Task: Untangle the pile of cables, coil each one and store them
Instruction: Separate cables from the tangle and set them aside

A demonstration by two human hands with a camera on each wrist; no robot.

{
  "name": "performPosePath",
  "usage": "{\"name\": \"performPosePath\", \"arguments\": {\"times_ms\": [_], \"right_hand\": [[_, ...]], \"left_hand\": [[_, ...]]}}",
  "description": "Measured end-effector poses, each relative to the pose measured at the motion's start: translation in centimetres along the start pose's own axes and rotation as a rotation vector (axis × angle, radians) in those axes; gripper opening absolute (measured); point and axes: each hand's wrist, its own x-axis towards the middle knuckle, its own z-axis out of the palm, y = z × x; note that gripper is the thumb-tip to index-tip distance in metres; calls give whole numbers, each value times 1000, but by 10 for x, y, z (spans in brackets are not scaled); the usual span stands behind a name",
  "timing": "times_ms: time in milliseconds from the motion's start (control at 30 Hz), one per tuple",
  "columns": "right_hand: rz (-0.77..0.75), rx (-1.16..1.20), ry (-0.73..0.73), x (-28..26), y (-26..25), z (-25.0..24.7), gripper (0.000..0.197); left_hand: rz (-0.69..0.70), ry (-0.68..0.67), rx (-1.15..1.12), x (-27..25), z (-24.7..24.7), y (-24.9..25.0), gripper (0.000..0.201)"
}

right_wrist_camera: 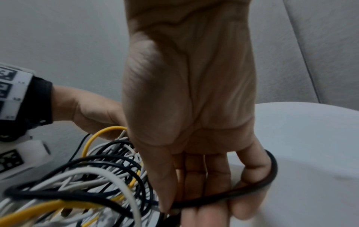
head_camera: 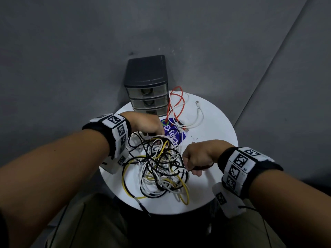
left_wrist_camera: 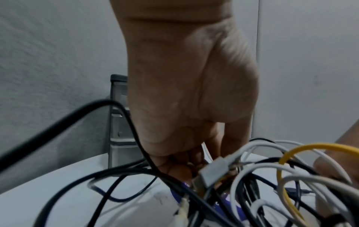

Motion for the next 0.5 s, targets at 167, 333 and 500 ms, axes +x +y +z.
{"name": "performPosePath", "arguments": {"times_ms": [167,333,500], "right_hand": [[-5,22,19,-1,0,1,8],[-14,28,19,-1,1,1,19],[-29,35,19,1,3,2,16]], "left_hand": [[-23,-29,-61,-2,-3,0,8],[-49,43,10,-1,-1,4,16],[-26,110,111,-3,4,11,16]]}}
